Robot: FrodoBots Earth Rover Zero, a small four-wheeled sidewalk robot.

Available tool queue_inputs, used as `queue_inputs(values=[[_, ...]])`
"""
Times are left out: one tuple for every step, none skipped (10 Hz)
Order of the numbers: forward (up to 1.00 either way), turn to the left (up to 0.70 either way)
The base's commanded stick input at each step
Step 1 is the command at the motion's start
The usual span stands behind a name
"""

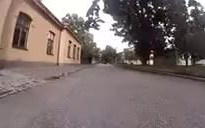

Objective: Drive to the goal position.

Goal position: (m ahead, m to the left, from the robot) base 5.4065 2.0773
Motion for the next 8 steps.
queue_inputs(values=[[0.7, 0.0], [0.7, 0.0], [0.7, 0.0], [0.7, 0.0], [0.7, 0.0], [0.7, 0.0], [0.7, 0.0], [0.7, 0.0]])
